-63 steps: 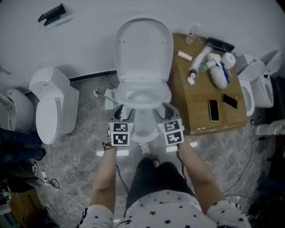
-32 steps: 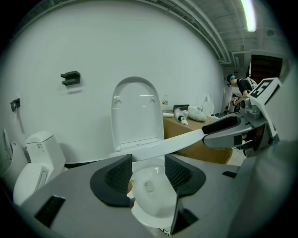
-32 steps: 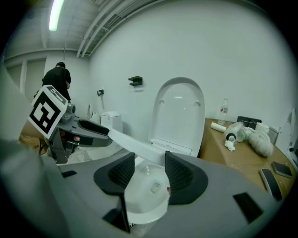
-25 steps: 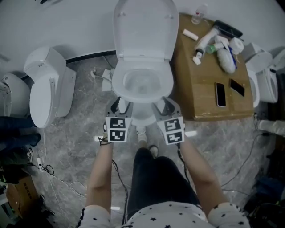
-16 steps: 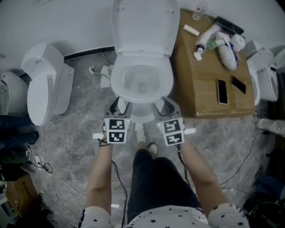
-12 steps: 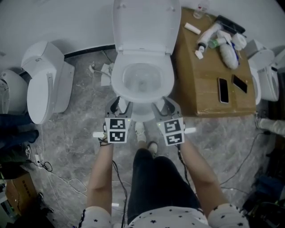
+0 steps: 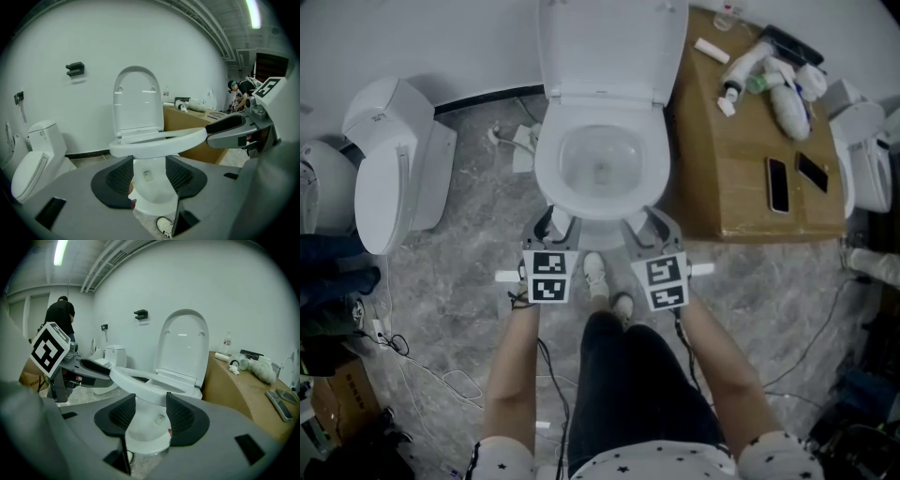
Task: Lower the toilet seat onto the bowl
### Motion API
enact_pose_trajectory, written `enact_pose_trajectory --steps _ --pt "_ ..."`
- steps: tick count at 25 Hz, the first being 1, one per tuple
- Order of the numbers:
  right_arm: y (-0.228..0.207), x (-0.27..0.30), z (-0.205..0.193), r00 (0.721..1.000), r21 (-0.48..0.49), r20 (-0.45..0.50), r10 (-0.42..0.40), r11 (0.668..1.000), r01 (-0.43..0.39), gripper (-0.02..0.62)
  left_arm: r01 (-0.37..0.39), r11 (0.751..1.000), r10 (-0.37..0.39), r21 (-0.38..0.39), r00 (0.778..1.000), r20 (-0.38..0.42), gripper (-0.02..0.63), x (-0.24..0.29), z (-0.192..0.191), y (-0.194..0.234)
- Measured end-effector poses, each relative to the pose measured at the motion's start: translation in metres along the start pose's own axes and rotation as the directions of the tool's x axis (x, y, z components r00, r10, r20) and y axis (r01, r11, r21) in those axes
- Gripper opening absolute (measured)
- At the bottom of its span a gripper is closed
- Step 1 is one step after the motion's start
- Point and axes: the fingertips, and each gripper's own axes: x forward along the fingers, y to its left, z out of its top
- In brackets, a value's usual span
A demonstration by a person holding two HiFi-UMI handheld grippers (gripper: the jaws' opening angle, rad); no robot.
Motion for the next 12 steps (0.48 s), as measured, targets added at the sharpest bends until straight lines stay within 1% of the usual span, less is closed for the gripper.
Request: enact_pose_trajectory --steps 12 --pt "0.011 0.005 -0.032 0.999 0.024 -0.036 0.007 1.0 -0.007 0.193 0.008 1.0 -0.009 -0.015 0.999 -0.05 0.216 0.007 -0.039 -0.006"
